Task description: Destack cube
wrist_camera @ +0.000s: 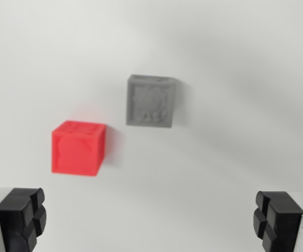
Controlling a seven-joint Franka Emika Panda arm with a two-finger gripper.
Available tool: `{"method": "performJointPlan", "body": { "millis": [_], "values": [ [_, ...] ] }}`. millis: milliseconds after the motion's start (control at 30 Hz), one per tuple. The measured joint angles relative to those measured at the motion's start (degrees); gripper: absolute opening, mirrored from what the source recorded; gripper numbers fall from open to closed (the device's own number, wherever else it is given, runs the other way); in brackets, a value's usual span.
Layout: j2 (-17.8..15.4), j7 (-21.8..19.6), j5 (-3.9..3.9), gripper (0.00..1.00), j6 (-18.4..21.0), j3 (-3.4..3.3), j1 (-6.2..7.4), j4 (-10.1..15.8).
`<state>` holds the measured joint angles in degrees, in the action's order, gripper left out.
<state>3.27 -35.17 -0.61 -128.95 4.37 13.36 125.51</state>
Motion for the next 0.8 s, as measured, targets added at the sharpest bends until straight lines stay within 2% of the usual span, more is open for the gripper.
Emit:
{"method": "performJointPlan", "body": {
  "millis": [433, 800],
  "values": [
    [-2.54, 0.19, 0.22, 1.0, 5.12, 0.0, 0.01, -2.58],
    [-3.46, 0.28, 0.3, 1.0, 7.35, 0.0, 0.01, -3.85]
  ]
}}
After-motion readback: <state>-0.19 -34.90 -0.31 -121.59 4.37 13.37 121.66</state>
